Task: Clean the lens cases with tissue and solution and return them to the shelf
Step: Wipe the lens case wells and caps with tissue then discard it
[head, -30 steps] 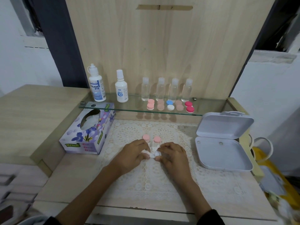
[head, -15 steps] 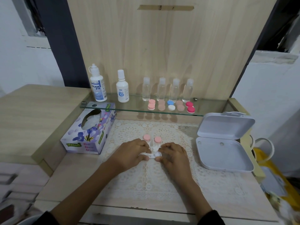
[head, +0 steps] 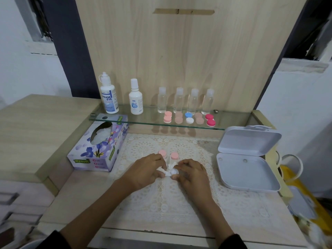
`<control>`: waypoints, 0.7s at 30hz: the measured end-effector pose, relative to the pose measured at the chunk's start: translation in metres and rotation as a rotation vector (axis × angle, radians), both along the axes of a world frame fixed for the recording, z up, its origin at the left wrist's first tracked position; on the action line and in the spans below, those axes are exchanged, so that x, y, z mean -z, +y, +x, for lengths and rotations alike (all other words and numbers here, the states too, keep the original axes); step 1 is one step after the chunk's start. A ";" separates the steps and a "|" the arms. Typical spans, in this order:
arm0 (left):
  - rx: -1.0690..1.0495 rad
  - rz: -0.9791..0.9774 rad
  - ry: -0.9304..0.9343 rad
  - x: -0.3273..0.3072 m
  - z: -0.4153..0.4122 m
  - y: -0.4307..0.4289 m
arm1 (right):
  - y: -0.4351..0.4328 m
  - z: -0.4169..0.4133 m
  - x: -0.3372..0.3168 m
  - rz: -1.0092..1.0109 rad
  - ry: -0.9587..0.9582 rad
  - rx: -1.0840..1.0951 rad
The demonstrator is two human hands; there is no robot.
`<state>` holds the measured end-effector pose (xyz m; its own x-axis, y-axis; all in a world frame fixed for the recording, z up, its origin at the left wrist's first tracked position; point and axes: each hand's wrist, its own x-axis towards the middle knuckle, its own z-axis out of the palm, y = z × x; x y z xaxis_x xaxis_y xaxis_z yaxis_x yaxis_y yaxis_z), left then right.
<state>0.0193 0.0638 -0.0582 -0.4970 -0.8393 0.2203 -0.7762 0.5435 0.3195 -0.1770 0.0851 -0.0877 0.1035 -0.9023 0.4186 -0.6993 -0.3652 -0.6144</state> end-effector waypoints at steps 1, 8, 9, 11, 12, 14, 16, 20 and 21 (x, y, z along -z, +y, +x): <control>-0.005 0.018 0.036 0.002 0.000 0.000 | 0.000 0.000 0.000 0.006 -0.002 0.000; -0.015 0.089 0.152 0.008 0.007 0.005 | -0.001 -0.001 0.000 0.023 -0.008 -0.008; -0.002 0.093 0.110 0.007 0.007 0.005 | -0.001 -0.001 0.000 0.028 -0.003 -0.004; 0.029 0.080 0.045 0.002 0.007 0.004 | -0.001 -0.001 0.001 0.045 0.004 0.001; 0.044 0.070 0.028 0.000 0.006 0.003 | -0.001 -0.001 0.001 0.047 0.007 0.003; 0.058 0.050 0.004 -0.003 0.005 0.000 | -0.001 -0.001 0.002 0.049 0.015 0.008; 0.053 0.051 -0.005 -0.005 0.003 -0.004 | -0.001 -0.001 0.002 0.048 0.014 0.009; 0.049 0.052 0.018 -0.003 -0.001 -0.007 | 0.000 0.000 0.000 0.016 0.000 0.005; 0.047 0.058 0.036 -0.001 0.000 -0.007 | 0.001 0.000 -0.001 0.020 -0.004 0.006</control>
<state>0.0192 0.0567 -0.0573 -0.5287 -0.8272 0.1903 -0.7376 0.5587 0.3793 -0.1769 0.0857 -0.0869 0.0961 -0.9111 0.4009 -0.6993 -0.3484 -0.6242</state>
